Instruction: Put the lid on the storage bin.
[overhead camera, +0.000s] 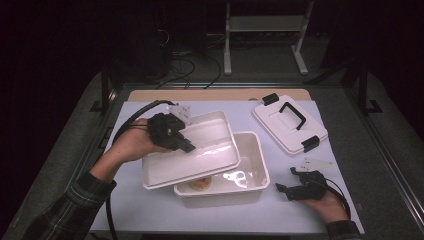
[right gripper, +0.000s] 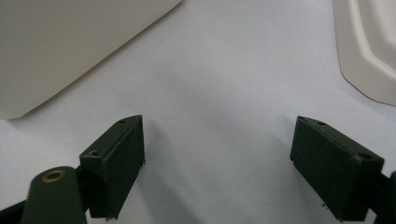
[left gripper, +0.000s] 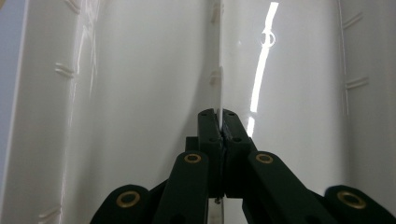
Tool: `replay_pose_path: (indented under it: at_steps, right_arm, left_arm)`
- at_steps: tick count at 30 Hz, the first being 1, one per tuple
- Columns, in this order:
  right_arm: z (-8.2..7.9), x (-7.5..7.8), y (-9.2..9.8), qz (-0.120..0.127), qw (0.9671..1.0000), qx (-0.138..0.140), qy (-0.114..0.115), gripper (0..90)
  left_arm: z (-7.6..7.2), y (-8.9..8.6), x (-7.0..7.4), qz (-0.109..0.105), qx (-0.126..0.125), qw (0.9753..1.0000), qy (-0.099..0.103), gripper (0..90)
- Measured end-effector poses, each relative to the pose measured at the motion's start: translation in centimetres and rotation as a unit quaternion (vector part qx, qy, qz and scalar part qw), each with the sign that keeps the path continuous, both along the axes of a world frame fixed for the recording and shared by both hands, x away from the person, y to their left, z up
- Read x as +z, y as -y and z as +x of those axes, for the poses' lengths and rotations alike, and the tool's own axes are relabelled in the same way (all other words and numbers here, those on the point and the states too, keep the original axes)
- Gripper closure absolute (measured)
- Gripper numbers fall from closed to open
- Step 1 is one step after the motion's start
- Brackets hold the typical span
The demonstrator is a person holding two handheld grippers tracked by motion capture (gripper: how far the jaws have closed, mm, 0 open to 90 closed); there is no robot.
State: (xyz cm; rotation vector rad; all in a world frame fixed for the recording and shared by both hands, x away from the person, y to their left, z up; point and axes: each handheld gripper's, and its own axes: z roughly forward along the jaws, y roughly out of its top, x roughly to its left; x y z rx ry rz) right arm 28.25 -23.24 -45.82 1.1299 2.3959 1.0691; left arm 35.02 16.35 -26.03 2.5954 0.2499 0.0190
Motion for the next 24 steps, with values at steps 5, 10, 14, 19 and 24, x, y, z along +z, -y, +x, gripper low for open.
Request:
replay_pose_path:
  at_steps: [5,10,14,19,24]
  right_arm:
    - [0.0,0.0,0.0,0.001,1.0,0.0,-0.001,17.1]
    - [0.0,0.0,0.1,0.002,1.0,0.0,-0.001,17.1]
    - [0.0,0.0,0.1,0.002,1.0,0.0,-0.002,17.1]
    - [0.0,0.0,0.1,0.004,1.0,0.0,-0.002,17.1]
    - [0.0,0.0,0.1,0.005,1.0,0.0,-0.003,17.1]
  left_arm:
    - [0.3,2.6,-0.2,0.002,-0.019,0.9998,0.0,88.7]
    - [0.2,5.0,-0.5,0.001,-0.037,0.9993,0.0,88.7]
    - [0.2,6.4,-1.0,0.004,-0.046,0.9989,0.0,88.7]
    - [0.4,7.3,-1.6,0.011,-0.051,0.9987,-0.001,88.7]
    - [0.3,7.6,-2.6,0.017,-0.051,0.9986,-0.007,88.7]
